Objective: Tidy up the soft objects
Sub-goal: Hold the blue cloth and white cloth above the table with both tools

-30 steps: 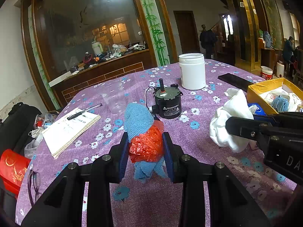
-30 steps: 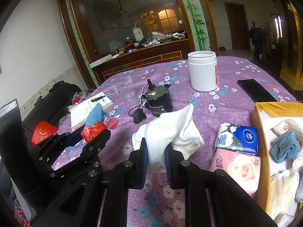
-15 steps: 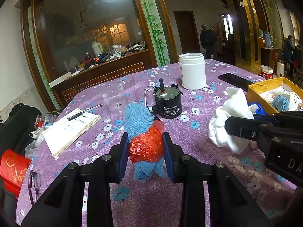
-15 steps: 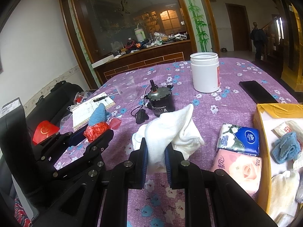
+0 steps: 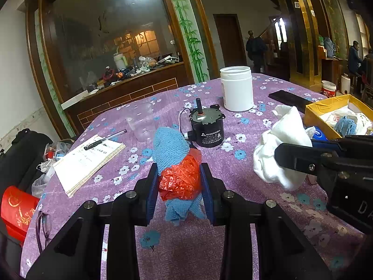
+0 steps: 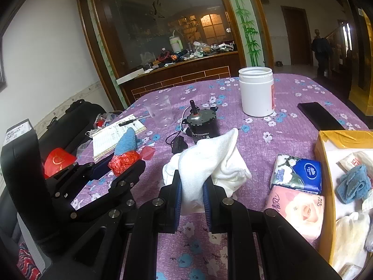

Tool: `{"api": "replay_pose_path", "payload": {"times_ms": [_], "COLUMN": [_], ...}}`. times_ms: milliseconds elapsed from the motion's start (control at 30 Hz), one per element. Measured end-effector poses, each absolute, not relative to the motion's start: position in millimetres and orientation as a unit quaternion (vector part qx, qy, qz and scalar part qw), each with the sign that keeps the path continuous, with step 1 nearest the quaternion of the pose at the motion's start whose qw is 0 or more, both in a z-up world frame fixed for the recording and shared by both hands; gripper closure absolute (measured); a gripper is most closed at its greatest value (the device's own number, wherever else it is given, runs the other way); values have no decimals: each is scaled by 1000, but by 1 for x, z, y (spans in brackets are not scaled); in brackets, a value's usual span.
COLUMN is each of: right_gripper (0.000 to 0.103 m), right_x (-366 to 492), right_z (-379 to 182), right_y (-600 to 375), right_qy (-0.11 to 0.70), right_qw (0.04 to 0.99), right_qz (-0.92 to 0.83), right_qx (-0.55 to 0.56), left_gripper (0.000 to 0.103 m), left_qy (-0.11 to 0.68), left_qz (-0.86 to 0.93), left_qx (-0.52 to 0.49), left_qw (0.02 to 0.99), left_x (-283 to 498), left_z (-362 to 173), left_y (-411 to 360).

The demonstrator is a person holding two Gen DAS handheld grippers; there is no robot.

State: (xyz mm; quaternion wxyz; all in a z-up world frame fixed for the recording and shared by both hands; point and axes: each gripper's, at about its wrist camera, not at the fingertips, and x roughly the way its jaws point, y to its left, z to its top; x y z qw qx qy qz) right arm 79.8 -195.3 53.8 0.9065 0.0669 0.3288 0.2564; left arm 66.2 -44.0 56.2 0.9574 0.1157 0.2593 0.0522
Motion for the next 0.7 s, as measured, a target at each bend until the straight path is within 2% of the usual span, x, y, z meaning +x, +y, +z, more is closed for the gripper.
{"api": "replay_pose_path", "payload": {"times_ms": [700], "right_gripper": [85], "right_x": [76], "right_z": [56], "right_y": [-194], "right_qy": [320], "right_qw": [909], "right_qz": [260], "right_qx": [63], "left_gripper": [72], "left_qy": [246], "left_qz": [57], "left_qx": [120], "left_qw": [960], "left_x": [70], "left_z": [57], "left_y": [-31]}}
